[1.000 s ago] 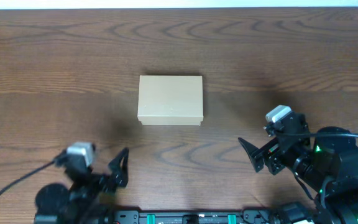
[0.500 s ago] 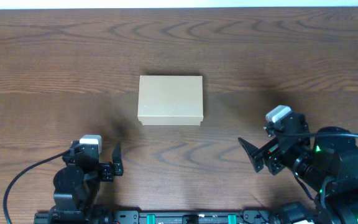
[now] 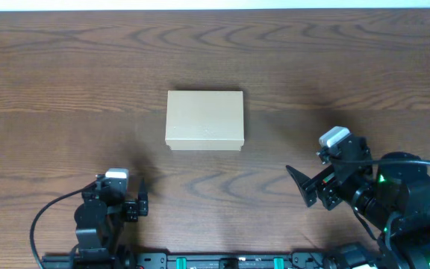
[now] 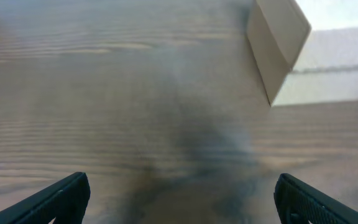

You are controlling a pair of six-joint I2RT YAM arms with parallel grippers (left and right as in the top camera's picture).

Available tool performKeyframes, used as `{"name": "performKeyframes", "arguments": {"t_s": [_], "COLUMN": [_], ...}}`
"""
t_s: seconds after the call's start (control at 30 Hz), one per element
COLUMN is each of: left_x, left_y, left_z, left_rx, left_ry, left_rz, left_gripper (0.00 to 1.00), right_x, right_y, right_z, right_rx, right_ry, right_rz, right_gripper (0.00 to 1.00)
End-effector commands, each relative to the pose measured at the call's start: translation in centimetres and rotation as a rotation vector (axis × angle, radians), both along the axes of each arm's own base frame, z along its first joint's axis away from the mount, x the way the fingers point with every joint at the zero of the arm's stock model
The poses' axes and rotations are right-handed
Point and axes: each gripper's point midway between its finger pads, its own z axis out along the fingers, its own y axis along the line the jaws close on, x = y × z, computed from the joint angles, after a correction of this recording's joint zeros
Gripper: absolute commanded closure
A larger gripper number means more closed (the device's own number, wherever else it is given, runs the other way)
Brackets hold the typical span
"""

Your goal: Pack container

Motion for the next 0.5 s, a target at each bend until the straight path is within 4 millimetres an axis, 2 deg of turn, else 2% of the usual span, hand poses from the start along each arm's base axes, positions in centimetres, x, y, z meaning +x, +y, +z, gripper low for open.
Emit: {"name": "performKeyframes", "arguments": {"t_s": [0.0, 0.23, 0.37, 0.47], "left_x": [-0.07, -0.54, -0.52, -0.60], "left_y": [-0.57, -0.37, -0.56, -0.46], "left_z": [-0.25, -0.95, -0.86, -0.99], "left_rx": [0.036, 0.086, 0.000, 0.001], "left_ry": [-0.002, 0.030, 0.033, 0.039], "left_rz": [-0.064, -0.084, -0.041, -0.034], "left_gripper": [0.05, 0.04, 0.04, 0.05], "right_x": [-0.03, -0.03, -0.03, -0.03], "right_y": [-0.06, -0.06, -0.06, -0.06], "right_z": [-0.01, -0.01, -0.01, -0.01], "right_rx": [0.007, 0.007, 0.007, 0.007], "right_ry": [0.003, 0.003, 0.003, 0.003], "right_rz": [-0.004, -0.004, -0.004, -0.004], "right_gripper": [0.01, 0.01, 0.01, 0.01]}}
